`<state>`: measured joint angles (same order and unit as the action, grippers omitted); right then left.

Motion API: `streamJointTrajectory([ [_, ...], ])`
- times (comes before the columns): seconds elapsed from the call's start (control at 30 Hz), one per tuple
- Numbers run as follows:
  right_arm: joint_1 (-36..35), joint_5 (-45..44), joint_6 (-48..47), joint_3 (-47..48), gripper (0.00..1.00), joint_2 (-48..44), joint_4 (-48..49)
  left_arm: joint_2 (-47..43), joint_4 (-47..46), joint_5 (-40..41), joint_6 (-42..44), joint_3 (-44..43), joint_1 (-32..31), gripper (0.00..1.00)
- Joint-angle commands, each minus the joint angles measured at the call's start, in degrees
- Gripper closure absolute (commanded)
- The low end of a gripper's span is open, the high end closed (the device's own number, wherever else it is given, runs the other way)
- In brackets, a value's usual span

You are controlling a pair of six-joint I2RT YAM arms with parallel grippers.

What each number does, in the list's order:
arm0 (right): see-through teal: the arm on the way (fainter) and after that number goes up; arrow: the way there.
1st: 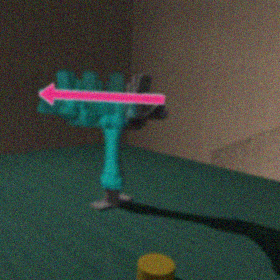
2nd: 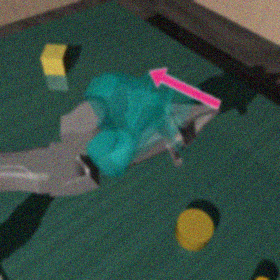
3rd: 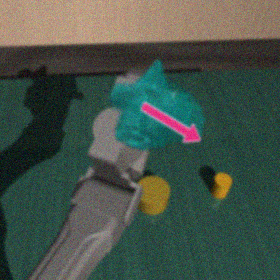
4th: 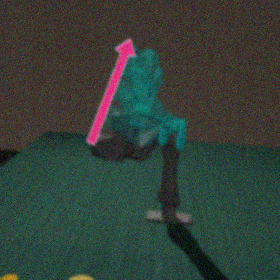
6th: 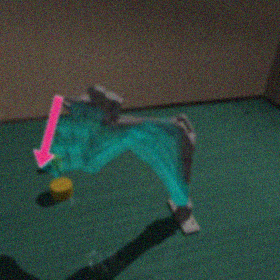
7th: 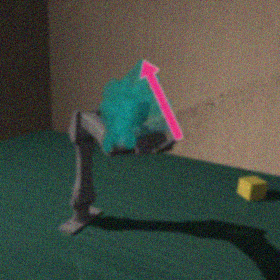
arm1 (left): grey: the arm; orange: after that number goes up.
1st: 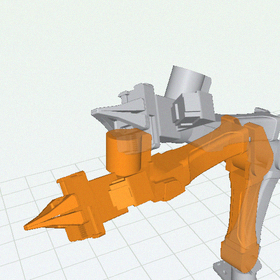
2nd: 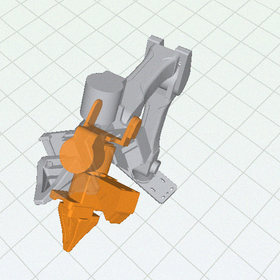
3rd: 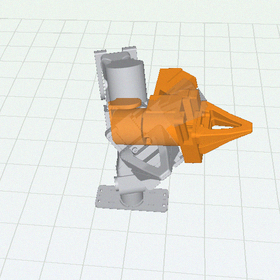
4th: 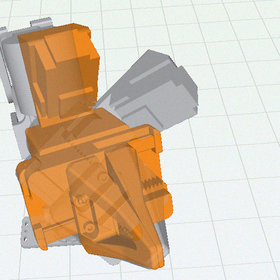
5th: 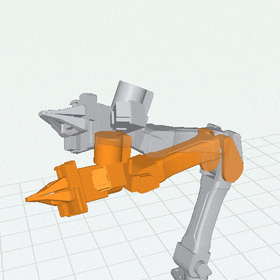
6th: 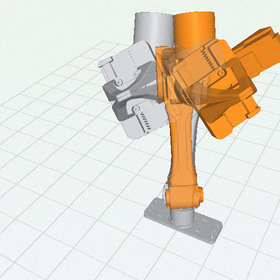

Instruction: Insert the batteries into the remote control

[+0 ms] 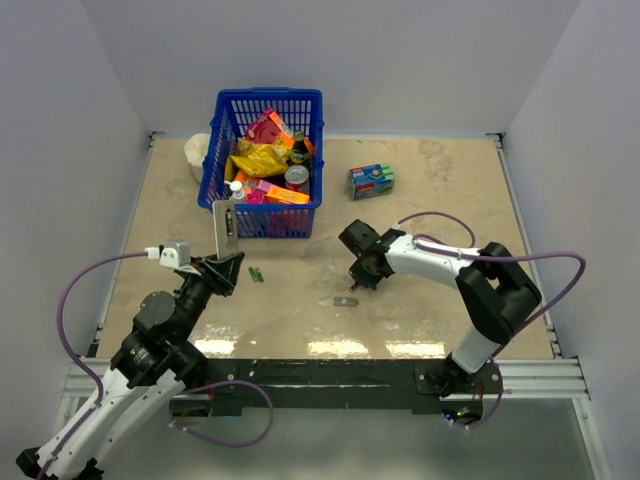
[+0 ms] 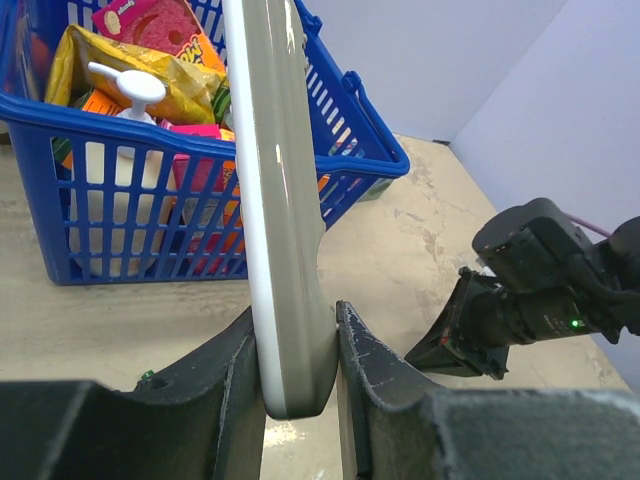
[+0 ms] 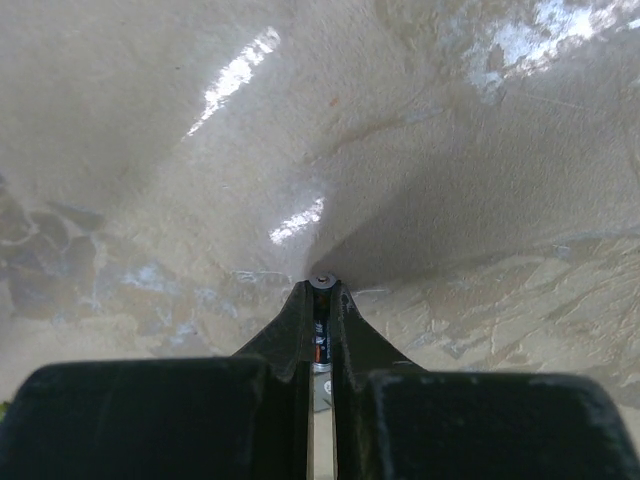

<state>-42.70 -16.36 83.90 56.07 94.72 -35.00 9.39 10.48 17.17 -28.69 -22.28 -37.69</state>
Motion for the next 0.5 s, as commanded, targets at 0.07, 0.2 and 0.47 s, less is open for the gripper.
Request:
streamJointTrajectory([
  [0.07, 0.0, 1.5, 4.1, 2.4, 0.98, 2.9, -1.3, -1.0, -1.1, 1.0, 0.8, -2.0, -0.3, 1.0],
  [0.2, -0.2, 1.8, 4.4, 2.1, 0.78, 2.7, -0.6, -1.2, -1.0, 1.2, 0.9, -2.0, -0.3, 1.0],
  [0.47, -0.5, 1.4, 3.6, 2.9, 0.66, 2.8, -1.4, -1.1, -1.0, 1.5, 1.0, -1.9, -0.3, 1.0],
])
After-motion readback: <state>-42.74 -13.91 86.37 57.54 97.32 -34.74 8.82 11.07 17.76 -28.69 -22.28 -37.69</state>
